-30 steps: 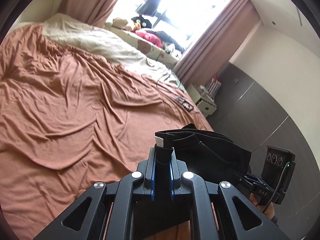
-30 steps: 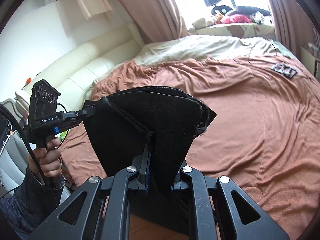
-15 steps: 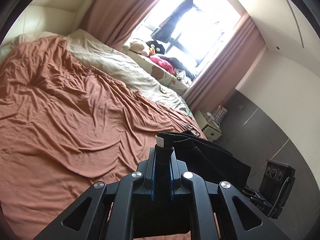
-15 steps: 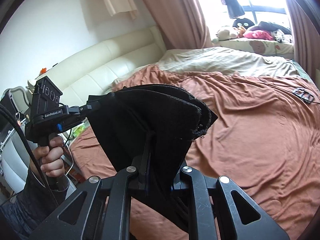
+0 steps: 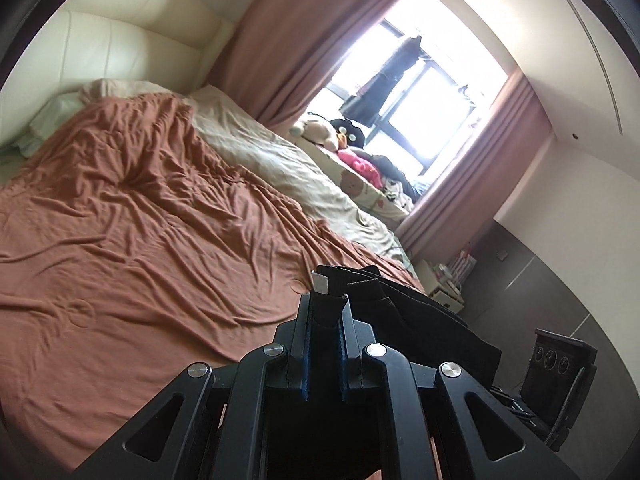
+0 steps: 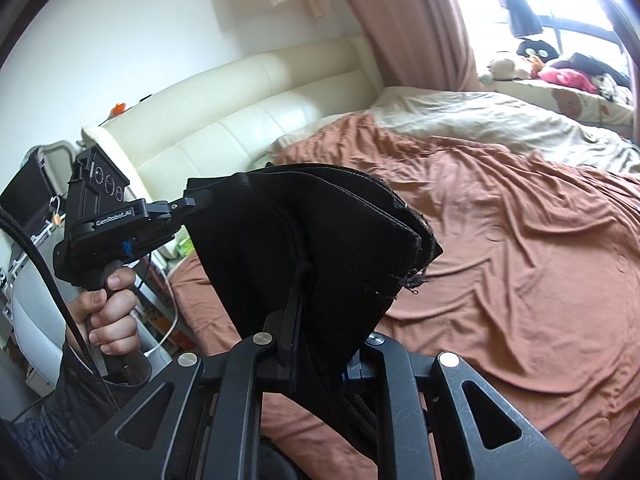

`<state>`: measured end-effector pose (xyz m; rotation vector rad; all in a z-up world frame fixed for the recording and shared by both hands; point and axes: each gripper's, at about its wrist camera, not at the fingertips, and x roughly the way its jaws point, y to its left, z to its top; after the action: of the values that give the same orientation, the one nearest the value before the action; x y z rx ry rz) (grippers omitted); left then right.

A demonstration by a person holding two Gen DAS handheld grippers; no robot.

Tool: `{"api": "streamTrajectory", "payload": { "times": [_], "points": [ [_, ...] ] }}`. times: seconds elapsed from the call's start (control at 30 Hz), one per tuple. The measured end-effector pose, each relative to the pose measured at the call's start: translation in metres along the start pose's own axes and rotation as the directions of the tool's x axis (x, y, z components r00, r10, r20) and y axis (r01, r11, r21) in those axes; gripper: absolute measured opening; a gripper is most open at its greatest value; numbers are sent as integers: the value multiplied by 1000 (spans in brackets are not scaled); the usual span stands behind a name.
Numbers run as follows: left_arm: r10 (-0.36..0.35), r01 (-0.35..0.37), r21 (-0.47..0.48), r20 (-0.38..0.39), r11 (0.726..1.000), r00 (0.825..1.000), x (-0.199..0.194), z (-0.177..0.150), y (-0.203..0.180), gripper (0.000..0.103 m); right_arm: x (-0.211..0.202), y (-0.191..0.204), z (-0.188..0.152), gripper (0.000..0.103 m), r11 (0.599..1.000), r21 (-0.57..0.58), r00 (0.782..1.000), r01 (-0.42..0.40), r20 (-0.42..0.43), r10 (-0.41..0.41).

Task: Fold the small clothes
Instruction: 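Lift the folded black top with both grippers and carry it toward the bed edge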

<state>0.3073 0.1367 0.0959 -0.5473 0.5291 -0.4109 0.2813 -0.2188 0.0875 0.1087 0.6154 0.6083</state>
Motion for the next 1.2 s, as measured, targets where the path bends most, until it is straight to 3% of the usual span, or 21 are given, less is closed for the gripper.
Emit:
{"api": "streamTrajectory", "payload": {
  "times": [0.67,0.9,1.2],
  "points": [
    [155,-160,41,107,986,982,-106,81,120,11,136,103,39,10,991,-89,994,-103,-46,99],
    [266,-278,71,143,958,953,-141,108,156,11,191,147,47,10,985,-107,989,-139,-57,134],
    [421,-435,68,159,898,893,-167,124,199,11,261,189,47,10,972,-107,974,-212,-100,201]
  ]
}}
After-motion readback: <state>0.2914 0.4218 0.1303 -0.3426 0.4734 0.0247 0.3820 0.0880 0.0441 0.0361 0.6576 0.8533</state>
